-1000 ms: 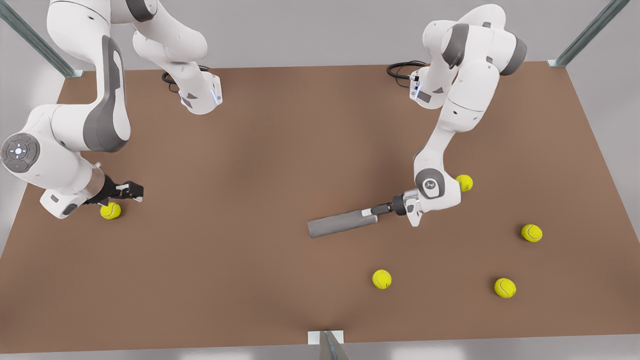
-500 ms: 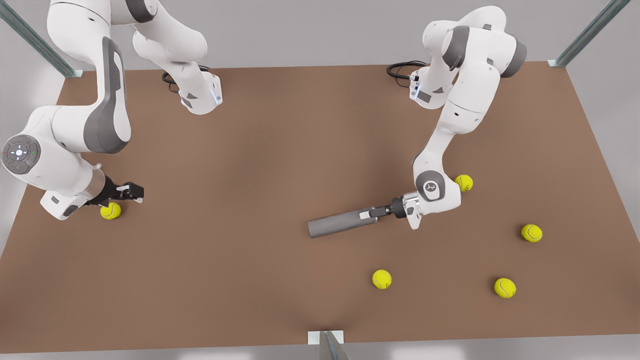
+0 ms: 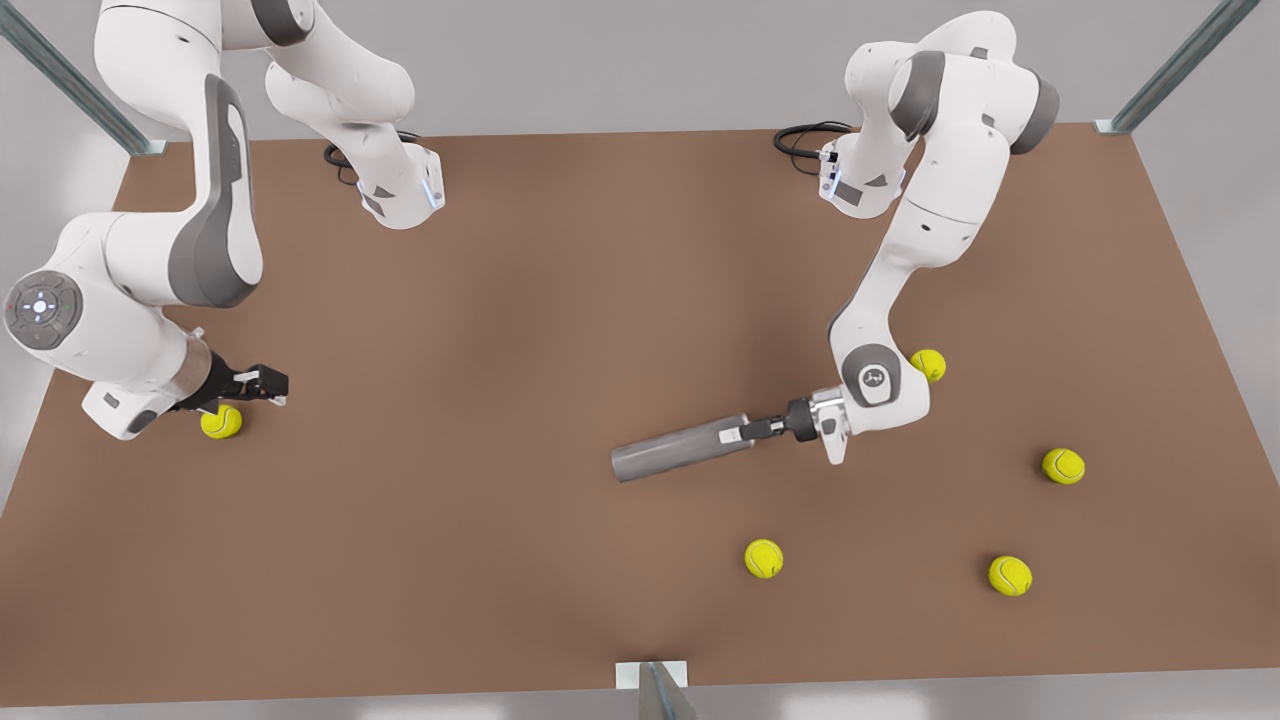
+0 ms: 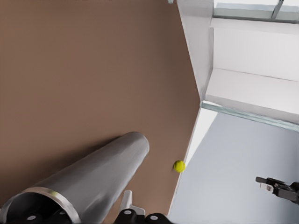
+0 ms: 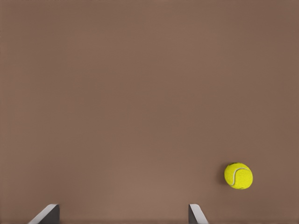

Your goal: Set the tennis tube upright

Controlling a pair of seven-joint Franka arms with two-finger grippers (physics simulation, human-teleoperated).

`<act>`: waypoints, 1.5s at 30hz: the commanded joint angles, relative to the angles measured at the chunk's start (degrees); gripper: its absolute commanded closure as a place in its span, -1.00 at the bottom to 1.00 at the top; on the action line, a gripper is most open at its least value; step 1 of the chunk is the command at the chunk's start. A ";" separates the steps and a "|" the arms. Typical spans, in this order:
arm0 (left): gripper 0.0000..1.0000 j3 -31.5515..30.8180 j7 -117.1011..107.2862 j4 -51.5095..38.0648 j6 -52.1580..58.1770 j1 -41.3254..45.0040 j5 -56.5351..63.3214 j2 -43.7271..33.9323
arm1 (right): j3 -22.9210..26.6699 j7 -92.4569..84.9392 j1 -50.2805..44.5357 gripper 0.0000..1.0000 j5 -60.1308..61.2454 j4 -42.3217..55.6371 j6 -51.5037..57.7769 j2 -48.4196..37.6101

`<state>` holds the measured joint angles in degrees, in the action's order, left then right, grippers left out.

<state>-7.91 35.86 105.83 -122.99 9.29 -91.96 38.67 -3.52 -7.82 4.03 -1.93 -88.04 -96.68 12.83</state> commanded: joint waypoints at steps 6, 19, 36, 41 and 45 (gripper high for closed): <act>0.52 -0.09 -0.80 -0.01 1.00 -0.94 0.11 -0.53 | 0.00 0.26 -0.16 -1.00 -0.09 0.06 0.09 -0.09; 0.57 -0.36 -3.43 -0.45 1.09 -1.03 -0.42 -0.88 | 0.00 0.44 0.98 -1.00 0.26 -0.03 -0.09 -0.35; 0.57 -0.09 -35.25 -15.04 11.28 -5.51 25.33 -2.99 | -1.05 0.53 0.28 -1.00 0.26 -0.12 -0.35 -0.79; 0.57 -0.09 -41.22 -15.92 11.46 -5.60 34.91 -5.80 | -1.06 0.44 0.36 -1.00 0.00 -0.12 -0.53 -0.79; 0.57 -0.18 -44.65 -15.92 11.90 -5.77 42.03 -8.35 | -1.06 0.44 0.28 -1.00 0.00 0.06 -0.79 -0.53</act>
<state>-8.00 -8.86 90.07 -111.10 3.62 -53.97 29.62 -4.57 -7.38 4.30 -1.93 -87.90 -97.55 12.31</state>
